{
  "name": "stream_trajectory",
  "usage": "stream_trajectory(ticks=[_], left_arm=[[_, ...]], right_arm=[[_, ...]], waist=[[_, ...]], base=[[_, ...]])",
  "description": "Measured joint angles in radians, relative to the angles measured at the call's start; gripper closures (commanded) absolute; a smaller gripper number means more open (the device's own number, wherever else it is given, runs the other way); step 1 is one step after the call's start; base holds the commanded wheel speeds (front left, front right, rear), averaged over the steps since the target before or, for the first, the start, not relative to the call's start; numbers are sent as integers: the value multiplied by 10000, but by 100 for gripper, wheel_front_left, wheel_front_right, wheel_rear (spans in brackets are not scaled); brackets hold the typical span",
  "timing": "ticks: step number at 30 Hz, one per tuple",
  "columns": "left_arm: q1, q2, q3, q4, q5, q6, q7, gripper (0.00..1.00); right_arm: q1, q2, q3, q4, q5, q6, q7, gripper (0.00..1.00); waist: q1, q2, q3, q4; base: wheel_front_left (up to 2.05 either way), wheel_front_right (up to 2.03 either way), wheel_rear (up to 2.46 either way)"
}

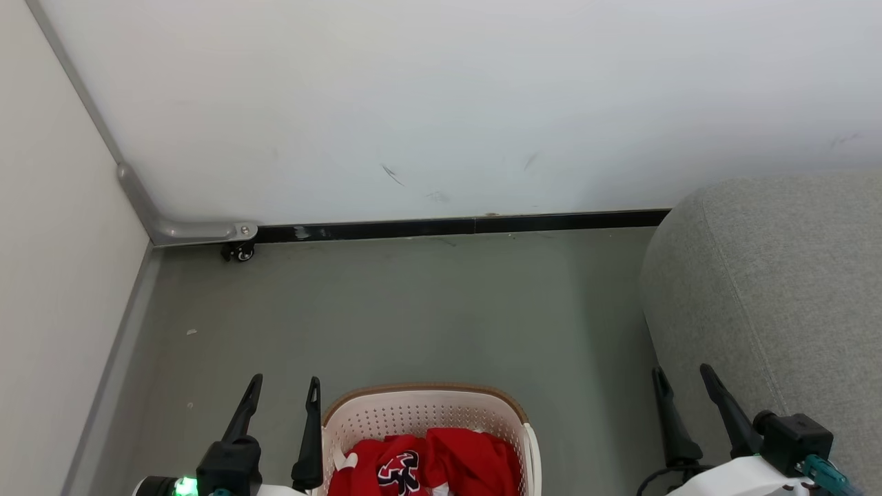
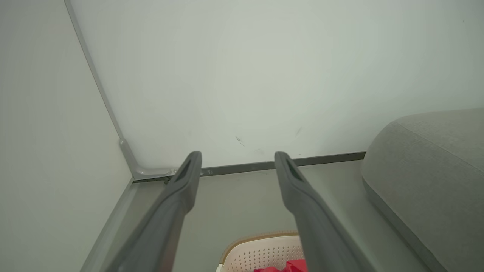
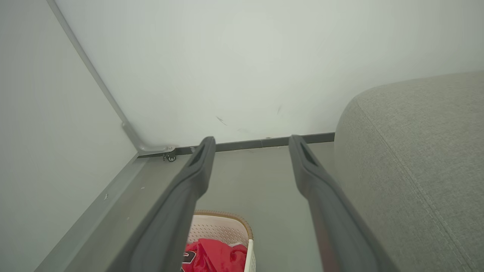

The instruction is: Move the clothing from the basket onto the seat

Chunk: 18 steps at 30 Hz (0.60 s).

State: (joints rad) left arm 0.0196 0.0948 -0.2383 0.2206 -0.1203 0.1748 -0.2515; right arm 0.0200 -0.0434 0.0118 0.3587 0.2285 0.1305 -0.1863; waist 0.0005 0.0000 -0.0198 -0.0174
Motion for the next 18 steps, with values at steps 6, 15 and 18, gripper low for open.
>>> stream_trajectory(ticks=[6, 15, 18], left_arm=[[-1, -6, 44, 69, 2, 2, 0, 0], [-10, -17, 102, 104, 2, 2, 0, 0], [-11, -19, 104, 107, 8, 2, 0, 0]], right_arm=[[-4, 0, 6, 33, 2, 0, 0, 0], [-43, 0, 25, 77, 2, 0, -2, 0], [-44, 0, 25, 86, 4, 0, -2, 0]], waist=[[-1, 0, 24, 4], [-1, 0, 54, -5], [-1, 0, 64, -5]], base=[[0, 0, 0], [0, 0, 0], [0, 0, 0]])
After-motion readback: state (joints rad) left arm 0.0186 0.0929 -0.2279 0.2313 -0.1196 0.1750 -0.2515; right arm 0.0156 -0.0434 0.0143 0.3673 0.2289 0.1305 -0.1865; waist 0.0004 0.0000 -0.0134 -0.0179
